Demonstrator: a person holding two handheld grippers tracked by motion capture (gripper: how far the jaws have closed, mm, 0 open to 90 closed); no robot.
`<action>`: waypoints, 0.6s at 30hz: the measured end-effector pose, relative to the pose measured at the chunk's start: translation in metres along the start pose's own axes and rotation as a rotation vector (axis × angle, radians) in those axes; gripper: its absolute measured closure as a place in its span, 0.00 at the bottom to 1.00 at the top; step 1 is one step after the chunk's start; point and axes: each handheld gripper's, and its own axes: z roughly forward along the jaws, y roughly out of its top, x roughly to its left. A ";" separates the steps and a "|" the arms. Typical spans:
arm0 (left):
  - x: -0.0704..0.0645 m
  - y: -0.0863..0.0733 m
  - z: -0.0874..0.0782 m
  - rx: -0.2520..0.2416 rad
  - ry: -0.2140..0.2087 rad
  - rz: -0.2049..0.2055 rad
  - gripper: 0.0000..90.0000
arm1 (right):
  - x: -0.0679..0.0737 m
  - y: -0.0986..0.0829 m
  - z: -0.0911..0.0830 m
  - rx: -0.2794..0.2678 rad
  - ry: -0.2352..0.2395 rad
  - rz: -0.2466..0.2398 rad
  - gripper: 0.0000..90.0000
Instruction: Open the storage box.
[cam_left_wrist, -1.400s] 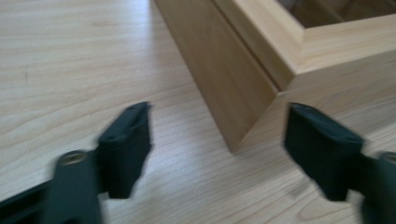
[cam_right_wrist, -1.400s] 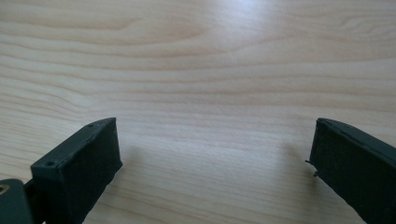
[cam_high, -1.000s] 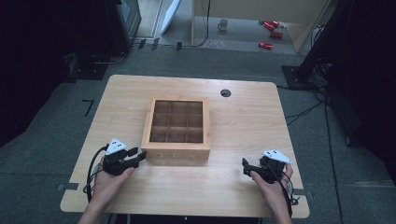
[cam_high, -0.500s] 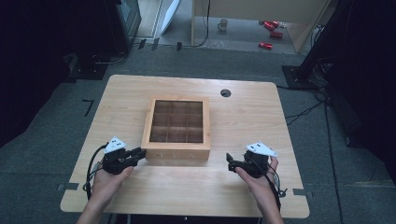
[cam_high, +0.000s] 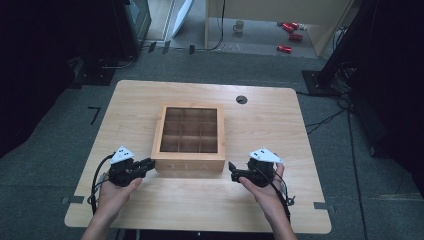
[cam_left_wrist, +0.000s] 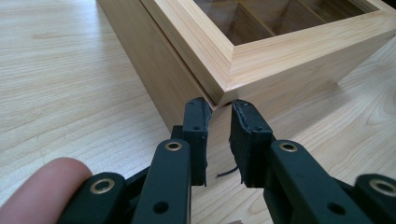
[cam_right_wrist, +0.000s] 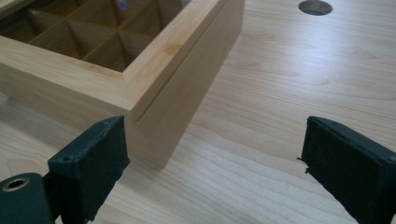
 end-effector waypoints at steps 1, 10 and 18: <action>0.000 0.000 0.000 0.000 0.000 0.002 0.86 | 0.002 0.000 0.001 -0.001 0.007 -0.002 0.07; -0.003 0.003 -0.003 -0.007 0.010 0.009 0.86 | 0.013 0.001 0.006 0.005 0.068 -0.006 0.08; -0.004 0.007 -0.005 -0.009 0.011 0.019 0.86 | 0.022 0.002 0.013 0.012 0.078 -0.018 0.08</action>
